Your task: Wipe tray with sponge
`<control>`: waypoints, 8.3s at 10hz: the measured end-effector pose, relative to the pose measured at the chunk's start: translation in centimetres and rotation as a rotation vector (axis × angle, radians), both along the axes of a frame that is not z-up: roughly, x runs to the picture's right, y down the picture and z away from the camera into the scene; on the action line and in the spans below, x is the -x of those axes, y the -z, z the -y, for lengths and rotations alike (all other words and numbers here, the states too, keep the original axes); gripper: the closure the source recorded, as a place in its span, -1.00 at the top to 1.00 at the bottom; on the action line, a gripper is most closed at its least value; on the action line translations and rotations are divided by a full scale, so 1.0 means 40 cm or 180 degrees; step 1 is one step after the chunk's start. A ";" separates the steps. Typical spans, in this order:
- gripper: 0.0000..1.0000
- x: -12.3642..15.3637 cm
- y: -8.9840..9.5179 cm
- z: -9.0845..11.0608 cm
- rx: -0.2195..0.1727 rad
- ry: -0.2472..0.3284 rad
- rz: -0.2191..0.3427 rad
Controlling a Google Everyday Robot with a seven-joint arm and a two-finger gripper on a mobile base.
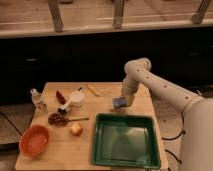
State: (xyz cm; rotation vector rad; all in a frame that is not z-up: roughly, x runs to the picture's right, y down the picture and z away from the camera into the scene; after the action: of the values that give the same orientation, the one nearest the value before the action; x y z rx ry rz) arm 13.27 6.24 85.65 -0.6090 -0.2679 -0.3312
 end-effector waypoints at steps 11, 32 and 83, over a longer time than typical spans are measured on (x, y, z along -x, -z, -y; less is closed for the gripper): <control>-0.91 -0.012 0.139 -0.037 0.0119 0.0124 0.0086; -0.91 -0.020 0.272 -0.260 0.0466 0.0350 0.0015; -0.91 0.096 0.262 -0.435 0.0243 0.0818 0.0034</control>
State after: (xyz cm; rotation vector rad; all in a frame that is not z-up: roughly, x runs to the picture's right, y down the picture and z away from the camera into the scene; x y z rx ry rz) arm 9.42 23.64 75.16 -0.7188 -0.2134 -0.5737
